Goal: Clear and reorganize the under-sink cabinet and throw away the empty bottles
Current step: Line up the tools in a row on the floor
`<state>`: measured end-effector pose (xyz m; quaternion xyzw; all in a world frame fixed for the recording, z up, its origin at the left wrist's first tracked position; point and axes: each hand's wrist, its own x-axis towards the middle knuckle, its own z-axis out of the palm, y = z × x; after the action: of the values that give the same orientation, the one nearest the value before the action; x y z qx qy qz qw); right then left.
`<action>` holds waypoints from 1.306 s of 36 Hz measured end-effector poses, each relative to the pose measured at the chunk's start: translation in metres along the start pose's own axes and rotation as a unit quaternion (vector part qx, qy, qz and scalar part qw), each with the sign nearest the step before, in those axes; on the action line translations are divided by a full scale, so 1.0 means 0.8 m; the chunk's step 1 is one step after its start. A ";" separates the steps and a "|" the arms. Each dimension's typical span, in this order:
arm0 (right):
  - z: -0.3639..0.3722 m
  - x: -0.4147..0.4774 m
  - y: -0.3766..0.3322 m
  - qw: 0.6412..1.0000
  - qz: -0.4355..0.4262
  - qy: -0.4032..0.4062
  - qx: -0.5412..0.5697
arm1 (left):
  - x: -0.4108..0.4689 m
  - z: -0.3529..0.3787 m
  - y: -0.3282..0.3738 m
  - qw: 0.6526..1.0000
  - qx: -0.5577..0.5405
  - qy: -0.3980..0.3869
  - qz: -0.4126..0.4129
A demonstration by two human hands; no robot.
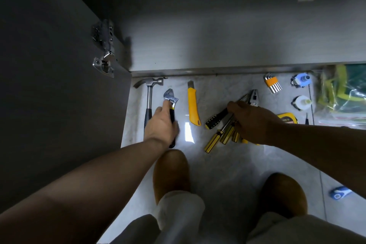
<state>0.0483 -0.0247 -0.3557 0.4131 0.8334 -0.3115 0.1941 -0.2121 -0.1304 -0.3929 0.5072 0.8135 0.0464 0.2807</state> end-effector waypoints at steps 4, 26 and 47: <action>0.010 -0.010 0.003 0.990 0.121 0.076 0.000 | 0.006 -0.008 -0.004 1.000 0.001 0.012 -0.009; 0.018 0.012 0.031 0.930 0.347 -0.015 0.116 | 0.012 0.012 0.070 0.994 -0.048 -0.085 0.040; -0.011 0.008 -0.022 0.938 0.200 0.016 0.284 | -0.002 0.038 0.133 0.941 -0.259 -0.195 0.100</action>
<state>0.0297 -0.0235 -0.3463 0.6143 0.6135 -0.4831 0.1133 -0.1116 -0.0874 -0.3792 0.4948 0.6474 0.1835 0.5498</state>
